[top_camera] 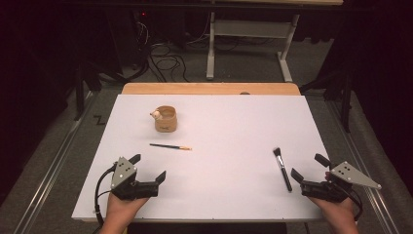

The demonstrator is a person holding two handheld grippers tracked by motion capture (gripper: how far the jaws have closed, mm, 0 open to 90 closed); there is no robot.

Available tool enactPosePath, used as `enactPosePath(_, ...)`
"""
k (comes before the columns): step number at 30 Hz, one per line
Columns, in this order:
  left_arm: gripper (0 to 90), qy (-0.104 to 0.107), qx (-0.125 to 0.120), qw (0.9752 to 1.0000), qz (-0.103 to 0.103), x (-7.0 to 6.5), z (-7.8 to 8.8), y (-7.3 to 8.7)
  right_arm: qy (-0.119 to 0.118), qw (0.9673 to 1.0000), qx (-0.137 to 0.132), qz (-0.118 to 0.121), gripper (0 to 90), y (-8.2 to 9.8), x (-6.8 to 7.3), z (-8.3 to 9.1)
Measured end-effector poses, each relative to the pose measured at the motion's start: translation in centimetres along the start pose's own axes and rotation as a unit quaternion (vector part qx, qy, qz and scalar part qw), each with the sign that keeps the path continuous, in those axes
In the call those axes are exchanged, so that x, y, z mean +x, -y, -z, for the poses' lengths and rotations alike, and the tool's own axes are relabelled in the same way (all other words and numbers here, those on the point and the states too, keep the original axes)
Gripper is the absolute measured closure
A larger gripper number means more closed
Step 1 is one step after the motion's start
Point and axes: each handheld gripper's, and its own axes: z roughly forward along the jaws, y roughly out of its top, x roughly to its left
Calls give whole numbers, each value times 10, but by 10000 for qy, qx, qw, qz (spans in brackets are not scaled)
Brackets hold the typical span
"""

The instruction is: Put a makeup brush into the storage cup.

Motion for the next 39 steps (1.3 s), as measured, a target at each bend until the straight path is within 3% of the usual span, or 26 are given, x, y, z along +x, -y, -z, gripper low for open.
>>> enactPosePath(10,5,-43,-66,10000,37,3,-2,-6,-3,10000,18,-92,4,1,-2,-4)
enactPosePath(19,16,-56,-157,9997,171,8,-2,-8,-53,10000,32,-30,5,1,1,-7)
enactPosePath(39,41,-69,-106,9999,96,14,-7,-6,-24,10000,75,-18,9,4,1,-5)
